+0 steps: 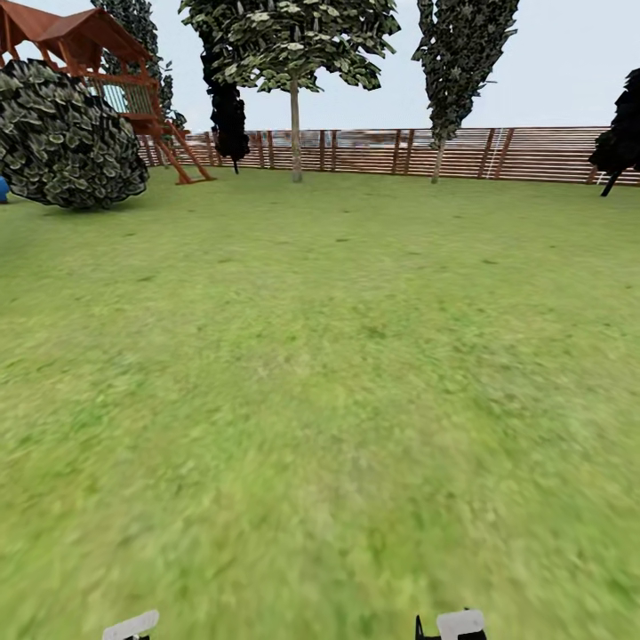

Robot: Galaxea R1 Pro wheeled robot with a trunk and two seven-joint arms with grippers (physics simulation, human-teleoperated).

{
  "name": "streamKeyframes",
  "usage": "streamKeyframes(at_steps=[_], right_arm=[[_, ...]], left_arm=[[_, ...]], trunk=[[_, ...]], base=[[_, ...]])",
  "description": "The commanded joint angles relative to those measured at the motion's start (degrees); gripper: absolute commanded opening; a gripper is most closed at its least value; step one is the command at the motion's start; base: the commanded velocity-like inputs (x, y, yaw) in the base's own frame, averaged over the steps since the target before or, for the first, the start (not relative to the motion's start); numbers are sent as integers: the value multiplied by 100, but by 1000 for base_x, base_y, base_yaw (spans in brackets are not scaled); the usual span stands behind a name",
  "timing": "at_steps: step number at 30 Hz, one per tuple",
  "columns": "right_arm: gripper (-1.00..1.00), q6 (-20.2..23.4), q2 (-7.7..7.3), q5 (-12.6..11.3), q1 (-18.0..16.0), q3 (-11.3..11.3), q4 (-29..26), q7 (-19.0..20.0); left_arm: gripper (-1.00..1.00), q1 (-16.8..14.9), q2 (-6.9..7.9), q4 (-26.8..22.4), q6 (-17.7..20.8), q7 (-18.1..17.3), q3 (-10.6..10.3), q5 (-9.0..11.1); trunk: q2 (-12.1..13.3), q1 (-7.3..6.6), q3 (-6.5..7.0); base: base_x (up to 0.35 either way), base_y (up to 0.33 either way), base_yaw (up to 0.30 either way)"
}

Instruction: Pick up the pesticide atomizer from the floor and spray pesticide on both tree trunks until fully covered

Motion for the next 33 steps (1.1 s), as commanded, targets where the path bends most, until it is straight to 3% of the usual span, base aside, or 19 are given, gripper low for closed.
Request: streamKeyframes(at_steps=[1, 33], right_arm=[[100, -11, 1, 61, -3, -45, 4, -30], [100, -11, 1, 61, -3, -44, 5, -30]], left_arm=[[-100, -4, -1, 5, -19, -1, -22, 48], [-100, -4, 6, 5, -11, -1, -22, 48]], trunk=[[-2, 3, -5], [-2, 3, -5]], base=[[342, 0, 0], [342, 0, 0]])
